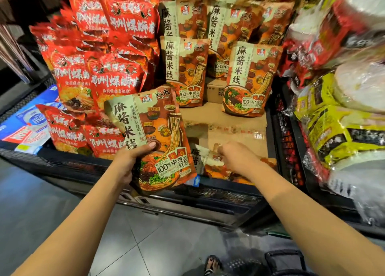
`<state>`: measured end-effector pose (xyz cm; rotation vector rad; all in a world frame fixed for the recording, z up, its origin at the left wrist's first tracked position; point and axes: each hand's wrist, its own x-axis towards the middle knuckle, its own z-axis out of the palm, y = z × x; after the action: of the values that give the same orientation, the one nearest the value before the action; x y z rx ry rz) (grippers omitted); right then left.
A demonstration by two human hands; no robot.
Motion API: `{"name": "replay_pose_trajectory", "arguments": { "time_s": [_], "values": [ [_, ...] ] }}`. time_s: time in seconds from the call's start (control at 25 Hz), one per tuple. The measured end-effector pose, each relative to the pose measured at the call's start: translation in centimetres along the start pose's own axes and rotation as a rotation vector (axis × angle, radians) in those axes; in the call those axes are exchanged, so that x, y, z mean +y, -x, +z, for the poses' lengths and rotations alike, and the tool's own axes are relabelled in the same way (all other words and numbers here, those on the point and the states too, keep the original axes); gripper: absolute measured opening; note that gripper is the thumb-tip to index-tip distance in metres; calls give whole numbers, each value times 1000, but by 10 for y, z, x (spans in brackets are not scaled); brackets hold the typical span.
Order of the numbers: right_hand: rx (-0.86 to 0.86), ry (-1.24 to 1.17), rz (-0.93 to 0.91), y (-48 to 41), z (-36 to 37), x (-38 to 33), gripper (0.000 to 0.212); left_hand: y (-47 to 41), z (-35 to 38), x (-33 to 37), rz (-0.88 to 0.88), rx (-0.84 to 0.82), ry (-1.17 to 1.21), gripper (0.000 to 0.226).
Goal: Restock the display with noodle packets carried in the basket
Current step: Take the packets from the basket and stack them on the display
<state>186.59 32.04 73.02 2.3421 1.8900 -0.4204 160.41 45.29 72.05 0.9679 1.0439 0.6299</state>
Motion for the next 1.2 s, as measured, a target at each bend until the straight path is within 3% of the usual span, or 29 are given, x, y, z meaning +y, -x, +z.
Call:
{"name": "replay_pose_trajectory", "arguments": {
  "time_s": [0.08,0.2,0.24,0.32,0.44,0.68,0.8,0.92,1.0,1.08,1.2],
  "values": [
    [64,-264,51,1,-18,4,23,1,10,6,19,-2,-35,64],
    [194,-1141,71,6,-62,8,53,4,28,15,63,-15,-40,62],
    [192,-1269,35,6,-72,8,63,5,36,16,85,-26,-32,62],
    [76,-1311,-14,5,-79,6,78,5,52,17,115,-72,-15,71],
    [-42,-1308,-15,-10,-62,2,70,-4,77,24,124,-209,-11,69],
    [296,-1438,172,-60,-52,32,25,-75,100,59,143,-247,-144,53],
    [421,-1449,225,-92,-61,45,24,-130,97,82,207,-269,-324,41],
    [487,-1368,274,-135,-69,66,44,-181,95,98,286,-231,-497,76],
    [501,-1354,326,-161,-72,80,56,-206,93,103,315,-170,-563,80],
    [523,-1369,420,-188,-68,89,33,-231,88,106,323,-154,-657,72],
    [582,-1442,506,-212,-50,94,25,-255,81,100,296,-170,-702,57]
  ]
}}
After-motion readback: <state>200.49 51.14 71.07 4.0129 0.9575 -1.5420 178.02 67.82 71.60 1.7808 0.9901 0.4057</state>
